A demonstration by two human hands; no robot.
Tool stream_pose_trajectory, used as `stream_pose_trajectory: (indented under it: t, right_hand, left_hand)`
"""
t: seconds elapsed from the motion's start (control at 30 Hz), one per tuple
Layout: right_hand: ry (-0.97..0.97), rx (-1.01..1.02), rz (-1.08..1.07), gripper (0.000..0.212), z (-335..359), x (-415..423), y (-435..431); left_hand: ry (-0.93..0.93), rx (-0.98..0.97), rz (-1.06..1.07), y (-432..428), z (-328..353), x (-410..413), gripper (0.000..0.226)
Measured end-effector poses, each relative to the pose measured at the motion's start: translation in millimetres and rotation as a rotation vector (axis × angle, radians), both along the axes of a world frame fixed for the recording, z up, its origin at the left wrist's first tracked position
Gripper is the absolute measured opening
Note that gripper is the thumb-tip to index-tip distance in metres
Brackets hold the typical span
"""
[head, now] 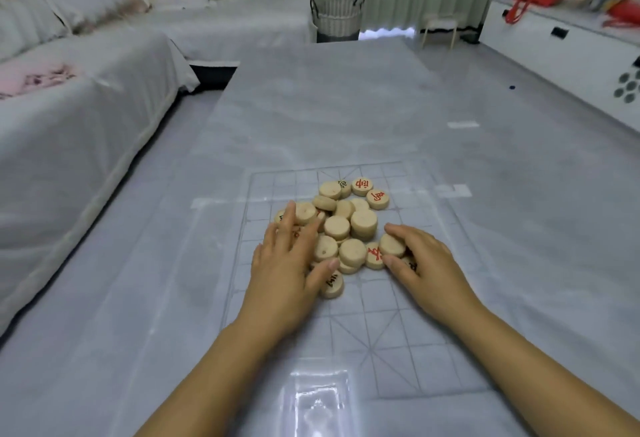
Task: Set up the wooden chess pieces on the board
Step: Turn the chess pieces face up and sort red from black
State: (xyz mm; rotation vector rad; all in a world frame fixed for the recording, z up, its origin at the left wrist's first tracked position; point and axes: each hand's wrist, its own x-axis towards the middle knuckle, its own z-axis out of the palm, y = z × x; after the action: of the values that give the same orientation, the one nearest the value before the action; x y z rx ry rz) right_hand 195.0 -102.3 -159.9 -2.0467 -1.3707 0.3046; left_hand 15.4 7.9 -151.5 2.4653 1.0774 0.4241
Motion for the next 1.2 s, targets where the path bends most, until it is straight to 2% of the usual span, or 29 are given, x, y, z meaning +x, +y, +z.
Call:
stream_pose_trajectory:
  t: [0.1, 0.17, 0.23, 0.33, 0.47, 0.6, 0.77, 1.1, 1.2]
  right_hand:
    - [0.032, 0.027, -0.019, 0.042, 6.3, -3.7, -1.3]
    - [0.050, 0.064, -0.047, 0.040, 9.5, -4.7, -1.7]
    - [0.073, 0.103, -0.088, 0.038, 14.8, -6.8, -4.4]
    - [0.003, 0.126, -0.121, 0.036, 19.3, -15.9, -13.4]
    - [-0.078, 0.027, -0.010, 0.044, 14.1, -41.3, -24.7]
    - [-0.151, -0.028, 0.028, 0.046, 1.1, -44.4, -27.2]
    - [-0.195, 0.020, 0.026, 0.042, -6.5, -43.0, -29.6]
    - [-0.297, -0.005, -0.013, 0.040, -1.8, -43.1, -26.9]
    - [-0.322, 0.004, 0.020, 0.028, 7.0, -44.1, -27.2]
  left_hand:
    - [-0.070, -0.012, 0.036, -8.9, 7.6, -16.0, 0.085]
    - [-0.035, -0.064, 0.065, -16.2, 2.3, -29.8, 0.094]
    - [0.002, -0.090, 0.079, -21.7, -5.3, -41.8, 0.092]
    - [0.016, -0.080, 0.093, -23.5, -12.4, -47.3, 0.081]
    - [0.025, -0.008, 0.068, -21.3, -10.4, -43.7, 0.090]
    - [-0.042, 0.040, 0.106, -11.7, -6.4, -42.9, 0.062]
    - [-0.082, 0.069, 0.143, -8.6, -1.3, -34.8, 0.044]
    - [-0.103, 0.119, 0.135, -11.8, -2.3, -34.8, 0.037]
    - [-0.113, 0.115, 0.125, -11.6, -2.2, -35.9, 0.036]
